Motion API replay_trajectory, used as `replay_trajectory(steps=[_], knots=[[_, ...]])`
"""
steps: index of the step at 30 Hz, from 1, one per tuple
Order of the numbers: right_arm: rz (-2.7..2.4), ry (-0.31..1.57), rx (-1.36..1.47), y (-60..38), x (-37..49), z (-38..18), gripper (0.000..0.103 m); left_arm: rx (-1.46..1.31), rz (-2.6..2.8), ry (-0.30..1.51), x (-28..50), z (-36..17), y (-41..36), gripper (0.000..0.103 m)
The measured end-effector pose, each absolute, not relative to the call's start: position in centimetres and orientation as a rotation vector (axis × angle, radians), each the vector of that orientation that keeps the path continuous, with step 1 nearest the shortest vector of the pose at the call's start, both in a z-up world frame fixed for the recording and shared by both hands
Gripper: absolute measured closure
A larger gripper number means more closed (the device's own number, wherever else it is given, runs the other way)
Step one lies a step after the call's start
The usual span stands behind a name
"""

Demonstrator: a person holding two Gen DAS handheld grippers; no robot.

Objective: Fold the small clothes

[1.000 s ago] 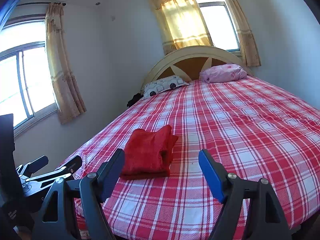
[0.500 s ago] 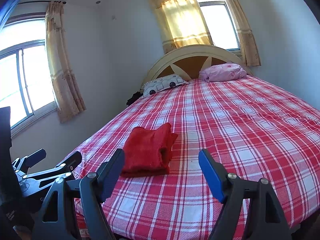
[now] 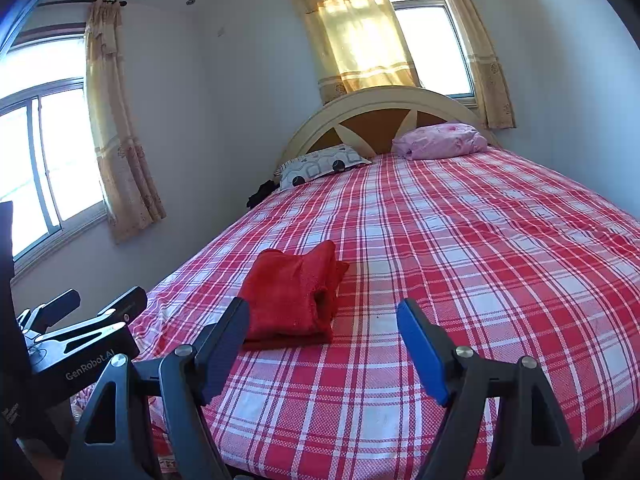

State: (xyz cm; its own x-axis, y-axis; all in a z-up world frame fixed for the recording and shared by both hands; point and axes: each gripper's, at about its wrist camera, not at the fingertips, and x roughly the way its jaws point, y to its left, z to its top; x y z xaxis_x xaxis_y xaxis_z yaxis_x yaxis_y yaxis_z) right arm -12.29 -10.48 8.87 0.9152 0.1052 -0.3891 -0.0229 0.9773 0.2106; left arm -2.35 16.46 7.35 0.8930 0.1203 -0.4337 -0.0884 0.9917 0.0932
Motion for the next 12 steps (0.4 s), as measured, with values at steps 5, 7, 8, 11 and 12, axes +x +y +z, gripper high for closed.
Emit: replay_trajectory(steps=[5, 7, 8, 11, 12], knots=[[0.067, 0.412, 0.206, -10.66, -12.30, 8.84, 0.026, 0.045, 0.061, 0.449, -2.40, 7.29, 16.71, 0.000], [0.069, 0.416, 0.208, -10.70, -12.33, 8.79, 0.026, 0.040, 0.044, 0.440, -2.55, 7.30, 16.64, 0.000], [0.070, 0.418, 0.209, -10.80, -12.34, 8.77, 0.026, 0.044, 0.046, 0.435, -2.60, 7.34, 16.56, 0.000], [0.071, 0.421, 0.213, -10.97, -12.29, 8.76, 0.026, 0.049, 0.056, 0.436, -2.46, 7.28, 16.56, 0.000], [0.070, 0.422, 0.216, -11.05, -12.29, 8.74, 0.026, 0.044, 0.057, 0.442, -2.29, 7.23, 16.67, 0.000]])
